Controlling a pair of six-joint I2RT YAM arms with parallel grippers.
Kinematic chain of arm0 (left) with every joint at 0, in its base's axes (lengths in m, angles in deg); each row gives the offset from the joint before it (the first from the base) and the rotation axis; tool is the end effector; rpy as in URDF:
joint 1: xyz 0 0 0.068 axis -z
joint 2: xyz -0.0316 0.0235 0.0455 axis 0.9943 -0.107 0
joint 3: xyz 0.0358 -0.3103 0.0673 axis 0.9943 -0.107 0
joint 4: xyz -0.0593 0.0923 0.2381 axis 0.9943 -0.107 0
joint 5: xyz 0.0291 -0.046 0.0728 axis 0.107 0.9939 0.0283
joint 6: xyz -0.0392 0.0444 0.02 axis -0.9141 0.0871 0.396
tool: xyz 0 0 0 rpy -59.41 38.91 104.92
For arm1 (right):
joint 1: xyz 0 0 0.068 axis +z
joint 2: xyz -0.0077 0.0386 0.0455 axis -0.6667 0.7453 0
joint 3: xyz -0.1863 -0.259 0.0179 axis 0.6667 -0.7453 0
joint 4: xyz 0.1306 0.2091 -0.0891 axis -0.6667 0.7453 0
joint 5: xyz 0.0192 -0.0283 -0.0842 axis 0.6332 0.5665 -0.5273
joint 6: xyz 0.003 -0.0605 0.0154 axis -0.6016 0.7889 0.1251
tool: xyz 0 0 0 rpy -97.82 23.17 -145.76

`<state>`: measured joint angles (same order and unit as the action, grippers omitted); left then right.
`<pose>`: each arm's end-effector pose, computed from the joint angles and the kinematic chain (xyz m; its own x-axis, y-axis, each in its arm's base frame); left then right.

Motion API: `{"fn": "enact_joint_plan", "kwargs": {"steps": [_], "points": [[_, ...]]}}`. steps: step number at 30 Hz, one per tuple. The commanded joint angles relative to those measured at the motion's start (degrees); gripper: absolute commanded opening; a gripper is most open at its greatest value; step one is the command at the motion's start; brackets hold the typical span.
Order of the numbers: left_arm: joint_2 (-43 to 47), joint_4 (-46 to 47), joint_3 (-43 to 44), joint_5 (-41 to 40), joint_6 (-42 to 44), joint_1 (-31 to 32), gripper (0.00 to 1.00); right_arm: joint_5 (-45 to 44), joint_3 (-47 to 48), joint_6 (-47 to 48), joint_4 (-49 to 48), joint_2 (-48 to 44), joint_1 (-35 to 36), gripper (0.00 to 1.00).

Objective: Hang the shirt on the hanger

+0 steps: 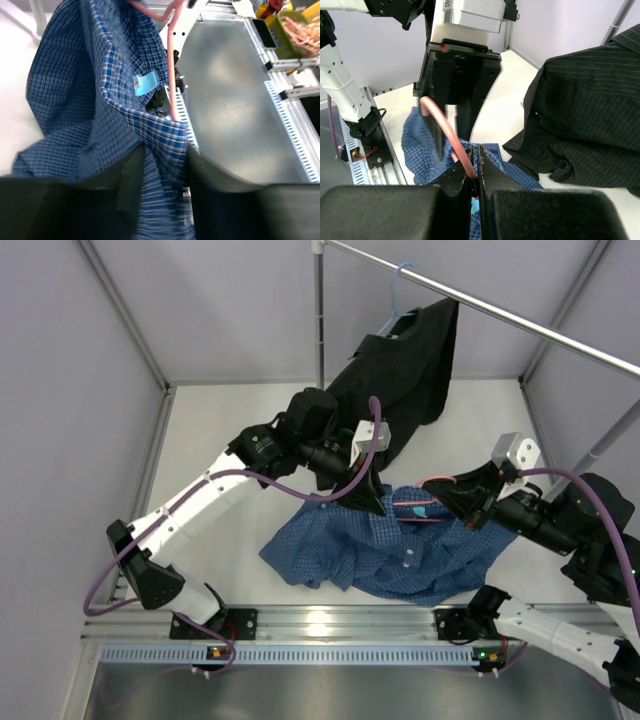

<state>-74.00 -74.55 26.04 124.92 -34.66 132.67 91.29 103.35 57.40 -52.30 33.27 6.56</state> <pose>0.1802 -0.2672 0.4701 -0.1765 0.3441 -0.9222 0.9227 -0.2684 -0.2768 0.0303 0.0462 0.4928 0.0351 -0.0105 -0.9993 -0.8485 0.5279 -0.0354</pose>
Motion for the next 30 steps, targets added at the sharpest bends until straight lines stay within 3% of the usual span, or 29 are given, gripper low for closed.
{"fn": "enact_joint_plan", "kwargs": {"steps": [1,3,9,10,12,17,20,22,23,24,26,30], "points": [[-0.56,2.55,0.16,0.19,-0.41,0.05,0.28,0.79,-0.04,-0.09,-6.17,-0.79,0.84,0.0],[0.06,3.77,-0.45,0.01,-0.95,0.05,0.23,0.26,-0.57,0.0,-6.44,-0.87,0.84,0.0],[1.2,5.27,-1.95,-0.34,-1.03,0.05,0.26,-6.76,-4.78,-5.0,-12.32,-3.59,0.84,0.0],[1.29,5.53,-2.21,-0.43,-1.21,0.05,0.24,-7.64,-5.4,-5.53,-13.2,-4.29,0.84,0.0],[1.46,5.71,-2.39,-0.86,-1.12,0.05,0.0,-8.52,-6.46,-7.37,-14.78,-4.82,0.84,0.0],[3.56,5.89,-4.84,-5.43,2.55,-0.04,0.0,-9.23,-6.46,-8.17,-14.7,-5.18,0.84,0.0],[6.37,5.89,-6.95,-6.05,6.24,-0.13,0.0,-11.5,-6.55,-7.74,-12.68,-5.97,0.84,0.33],[7.87,5.89,-9.06,-5.7,7.84,-0.21,0.0,-12.83,-6.99,-7.3,-10.06,-6.76,0.84,0.46],[9.19,5.8,-9.68,-5.88,8.8,-0.3,0.0,-13.01,-6.9,-6.69,-8.82,-7.11,0.84,0.63],[9.55,5.1,-10.2,-5.88,9.77,-0.48,0.0,-13.19,-6.55,-6.25,-7.16,-7.29,0.75,0.7],[10.51,2.12,-9.6,-4.65,13.27,-1.0,0.0,-13.88,-4.37,-4.41,-0.25,-7.73,0.84,0.78],[10.17,-12.43,-5.3,0.44,21.27,-2.15,0.0,-14.34,0.21,-0.02,13.92,-7.55,0.93,0.8]]}}
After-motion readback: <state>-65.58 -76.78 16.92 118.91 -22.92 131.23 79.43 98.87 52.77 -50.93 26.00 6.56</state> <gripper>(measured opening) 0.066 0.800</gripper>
